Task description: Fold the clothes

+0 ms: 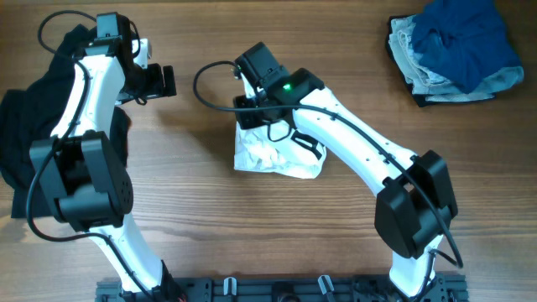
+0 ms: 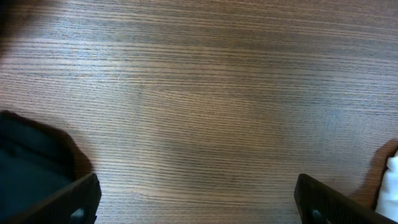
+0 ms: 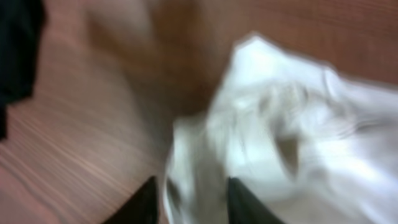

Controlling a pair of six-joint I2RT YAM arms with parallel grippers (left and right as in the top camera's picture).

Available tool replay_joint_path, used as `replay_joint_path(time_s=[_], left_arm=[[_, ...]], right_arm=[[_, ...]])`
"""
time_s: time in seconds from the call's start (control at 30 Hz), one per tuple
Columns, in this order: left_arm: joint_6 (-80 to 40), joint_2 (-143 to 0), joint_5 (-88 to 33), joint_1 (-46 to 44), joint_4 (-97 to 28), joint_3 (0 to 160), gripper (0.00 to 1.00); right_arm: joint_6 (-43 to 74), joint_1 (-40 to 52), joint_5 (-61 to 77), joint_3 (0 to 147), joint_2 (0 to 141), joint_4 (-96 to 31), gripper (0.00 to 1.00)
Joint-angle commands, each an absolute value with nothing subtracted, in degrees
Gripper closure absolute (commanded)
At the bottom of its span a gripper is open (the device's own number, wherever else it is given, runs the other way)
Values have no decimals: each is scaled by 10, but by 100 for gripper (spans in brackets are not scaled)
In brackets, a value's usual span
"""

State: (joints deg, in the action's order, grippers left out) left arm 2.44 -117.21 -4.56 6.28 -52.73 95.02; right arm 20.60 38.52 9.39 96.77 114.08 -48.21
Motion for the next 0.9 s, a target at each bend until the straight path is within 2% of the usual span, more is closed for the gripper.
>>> replay_joint_path(time_s=[0.0, 0.13, 0.27, 0.43, 0.57, 0.87], left_arm=[[21, -1179, -55, 64, -530, 956, 0], [21, -1179, -55, 64, -529, 956, 0], [21, -1179, -55, 64, -529, 956, 0], [21, -1179, -55, 64, -529, 956, 0], [21, -1179, -55, 64, -529, 956, 0], [21, -1179, -55, 67, -529, 956, 0]], right_arm=[[193, 388, 98, 980, 1134, -533, 52], [191, 390, 63, 980, 1134, -576, 48], [184, 400, 58, 980, 1122, -586, 50], [168, 436, 1, 979, 1110, -596, 42], [160, 450, -31, 971, 1133, -594, 43], [120, 449, -76, 971, 1209, -587, 52]])
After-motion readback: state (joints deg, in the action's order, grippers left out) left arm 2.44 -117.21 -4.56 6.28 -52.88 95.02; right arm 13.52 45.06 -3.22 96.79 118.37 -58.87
